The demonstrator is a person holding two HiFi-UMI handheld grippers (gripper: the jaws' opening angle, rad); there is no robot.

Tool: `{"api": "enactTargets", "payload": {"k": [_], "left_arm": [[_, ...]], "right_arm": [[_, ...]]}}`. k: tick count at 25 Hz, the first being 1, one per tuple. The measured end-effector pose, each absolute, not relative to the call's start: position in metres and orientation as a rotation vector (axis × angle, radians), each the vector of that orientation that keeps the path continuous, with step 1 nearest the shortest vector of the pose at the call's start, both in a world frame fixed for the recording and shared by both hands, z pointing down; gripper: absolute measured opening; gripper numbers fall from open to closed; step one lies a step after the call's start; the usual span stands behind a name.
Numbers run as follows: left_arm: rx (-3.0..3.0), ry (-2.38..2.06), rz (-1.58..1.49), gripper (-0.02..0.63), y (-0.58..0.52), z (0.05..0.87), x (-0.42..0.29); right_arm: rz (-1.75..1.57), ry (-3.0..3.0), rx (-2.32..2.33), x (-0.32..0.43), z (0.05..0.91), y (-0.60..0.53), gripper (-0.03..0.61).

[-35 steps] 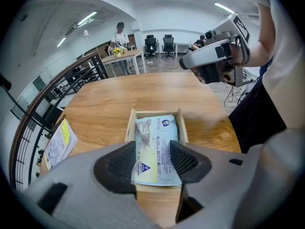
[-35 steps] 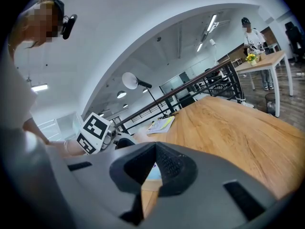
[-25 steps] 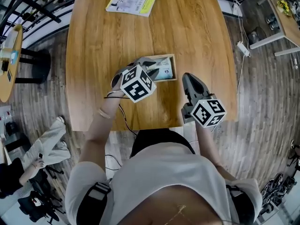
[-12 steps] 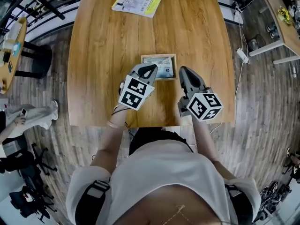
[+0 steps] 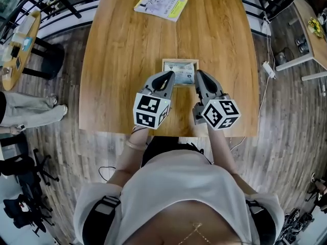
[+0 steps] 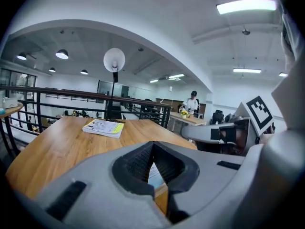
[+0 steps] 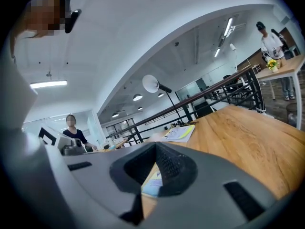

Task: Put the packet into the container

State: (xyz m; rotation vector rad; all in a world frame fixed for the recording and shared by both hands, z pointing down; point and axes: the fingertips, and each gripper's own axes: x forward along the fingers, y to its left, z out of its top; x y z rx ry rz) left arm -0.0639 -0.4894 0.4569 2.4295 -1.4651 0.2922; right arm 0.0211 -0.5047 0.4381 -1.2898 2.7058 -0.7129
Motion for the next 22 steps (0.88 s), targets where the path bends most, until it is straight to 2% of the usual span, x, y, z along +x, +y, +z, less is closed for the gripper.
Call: {"api": "enactTargets", "payload": {"k": [12, 22], "left_arm": [[2.502, -1.489, 0.243, 0.008, -0.475, 0.443, -0.058], [2.509, -1.466, 0.291, 0.008, -0.471, 0.451, -0.058]], "right_arm": [[-0.481, 2.801, -1.224, 0.004, 0.422, -0.476, 0.011], [-0.472, 2.814, -1.239, 0.003, 0.424, -0.473, 0.011]]}}
